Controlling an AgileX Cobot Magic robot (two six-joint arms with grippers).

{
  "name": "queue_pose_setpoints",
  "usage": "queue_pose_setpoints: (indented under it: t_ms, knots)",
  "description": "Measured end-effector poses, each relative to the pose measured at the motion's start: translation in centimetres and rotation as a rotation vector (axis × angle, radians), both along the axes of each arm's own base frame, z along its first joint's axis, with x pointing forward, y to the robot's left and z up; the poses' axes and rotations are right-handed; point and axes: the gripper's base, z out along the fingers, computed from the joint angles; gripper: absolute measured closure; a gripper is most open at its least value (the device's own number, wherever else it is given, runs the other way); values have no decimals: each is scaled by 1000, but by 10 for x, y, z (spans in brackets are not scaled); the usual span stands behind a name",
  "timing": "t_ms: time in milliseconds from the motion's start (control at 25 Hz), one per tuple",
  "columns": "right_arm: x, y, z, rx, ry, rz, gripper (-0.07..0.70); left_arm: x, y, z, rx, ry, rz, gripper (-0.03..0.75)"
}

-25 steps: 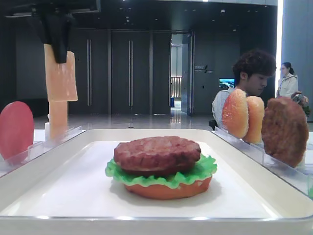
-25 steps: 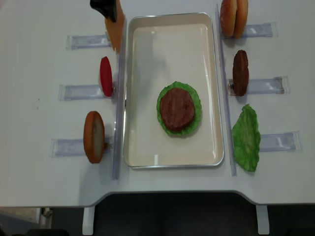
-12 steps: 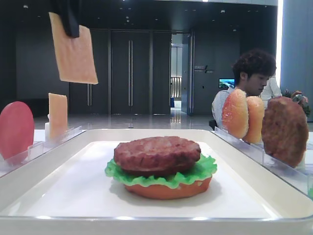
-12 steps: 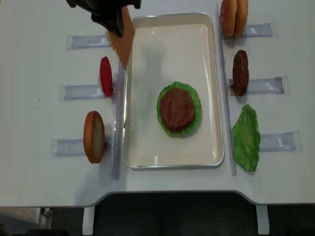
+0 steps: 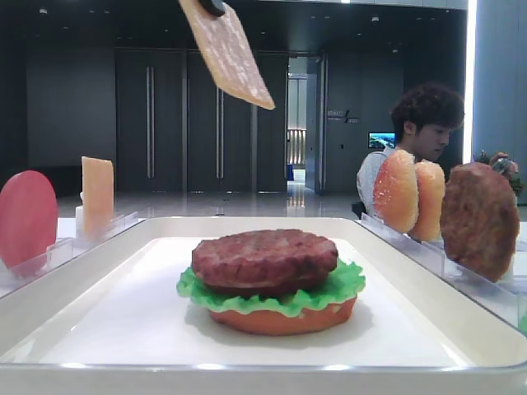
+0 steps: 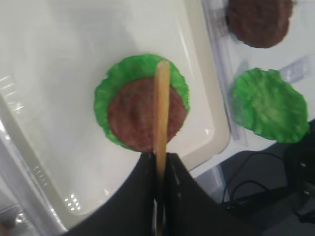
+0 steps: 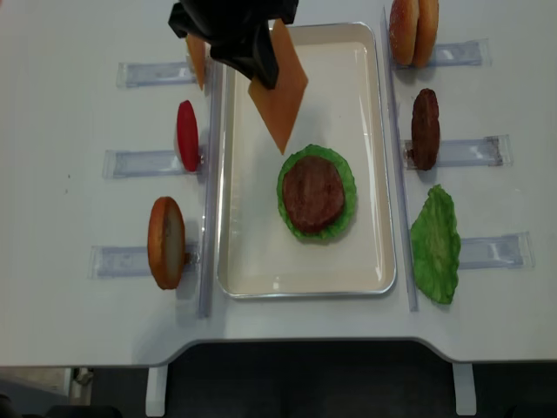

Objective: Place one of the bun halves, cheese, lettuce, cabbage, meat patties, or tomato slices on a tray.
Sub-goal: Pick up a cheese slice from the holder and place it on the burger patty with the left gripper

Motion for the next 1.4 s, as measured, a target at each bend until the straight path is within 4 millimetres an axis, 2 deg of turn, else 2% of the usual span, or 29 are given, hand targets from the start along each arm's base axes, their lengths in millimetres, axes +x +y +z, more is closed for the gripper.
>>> queue_pose_setpoints:
  t_ms: [120, 360, 760, 1000, 1400]
  knots:
    - [0, 0, 0, 0, 0, 0, 216, -6, -7, -13, -91, 46, -40, 688]
    - [0, 0, 0, 0, 0, 0, 216, -18, -11, -57, -197, 117, -57, 688]
    - [0, 0, 0, 0, 0, 0, 216, -32, -9, -100, -289, 121, -34, 689]
    - [0, 0, 0, 0, 0, 0, 216, -34, -7, -110, -311, 91, -17, 689]
    - [0, 0, 0, 0, 0, 0, 216, -32, -8, -112, -310, 80, -11, 689]
